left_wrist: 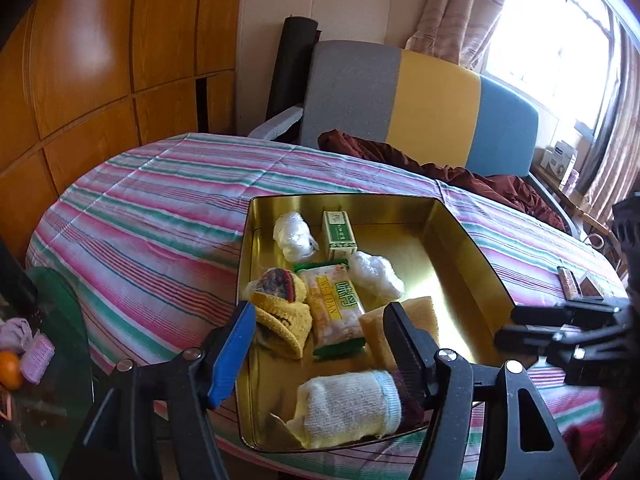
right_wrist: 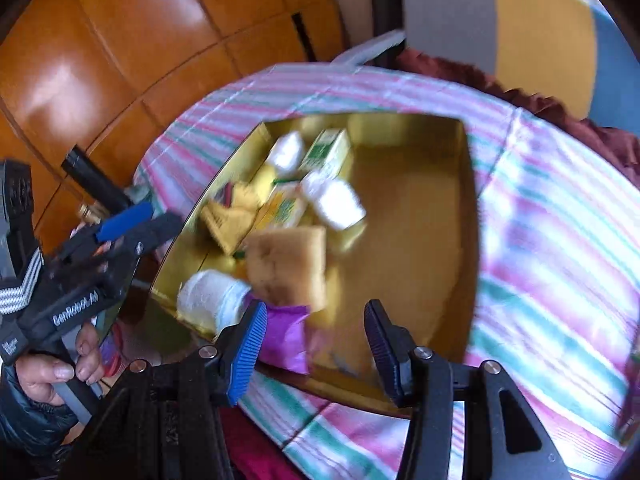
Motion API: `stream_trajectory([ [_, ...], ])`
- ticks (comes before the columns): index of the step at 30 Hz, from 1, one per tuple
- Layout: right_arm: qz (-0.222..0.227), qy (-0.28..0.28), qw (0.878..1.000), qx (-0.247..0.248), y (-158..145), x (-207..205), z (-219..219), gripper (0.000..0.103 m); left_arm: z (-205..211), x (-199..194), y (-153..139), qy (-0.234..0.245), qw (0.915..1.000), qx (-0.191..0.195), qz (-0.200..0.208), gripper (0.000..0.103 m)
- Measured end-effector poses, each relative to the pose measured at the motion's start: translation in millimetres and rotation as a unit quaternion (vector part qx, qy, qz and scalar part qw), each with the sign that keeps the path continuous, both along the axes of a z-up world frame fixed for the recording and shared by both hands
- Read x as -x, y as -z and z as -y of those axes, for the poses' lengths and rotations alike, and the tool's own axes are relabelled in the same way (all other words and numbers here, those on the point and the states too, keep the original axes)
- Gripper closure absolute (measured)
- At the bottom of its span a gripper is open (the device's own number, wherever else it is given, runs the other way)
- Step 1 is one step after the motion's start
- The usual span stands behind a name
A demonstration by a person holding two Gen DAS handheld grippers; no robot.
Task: Organize objects
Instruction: 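Move both grippers back toward the remaining items on the tablecloth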
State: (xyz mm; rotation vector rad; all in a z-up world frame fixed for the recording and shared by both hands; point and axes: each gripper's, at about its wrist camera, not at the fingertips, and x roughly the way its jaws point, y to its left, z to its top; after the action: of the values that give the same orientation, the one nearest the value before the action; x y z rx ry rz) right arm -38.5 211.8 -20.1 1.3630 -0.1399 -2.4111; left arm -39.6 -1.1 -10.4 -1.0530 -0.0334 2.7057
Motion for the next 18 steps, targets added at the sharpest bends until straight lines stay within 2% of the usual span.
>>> stream_trajectory([
  [4,-0.012,0.039,0.999,-0.013,-7.5,-0.7,-25.2,0.051,-10.4,-1.7,-2.7,0.015,0.9999,0.006,-0.001,0.036],
  [10,-0.013,0.112,0.993,-0.035,-13.5,-7.7,-87.1,0.051,-27.3,-4.9,-7.0,0.036,0.9992,0.016,-0.005,0.036],
  [14,-0.017,0.174,0.983,-0.05,-18.7,-15.2,-137.1,0.051,-41.4,-6.3,-8.8,0.054,0.9983,0.023,-0.006,0.035],
  [18,-0.028,0.247,0.967,-0.063,-22.0,-23.3,-193.2,0.051,-61.8,-8.5,-9.2,0.077,0.9964,0.033,-0.005,0.035],
])
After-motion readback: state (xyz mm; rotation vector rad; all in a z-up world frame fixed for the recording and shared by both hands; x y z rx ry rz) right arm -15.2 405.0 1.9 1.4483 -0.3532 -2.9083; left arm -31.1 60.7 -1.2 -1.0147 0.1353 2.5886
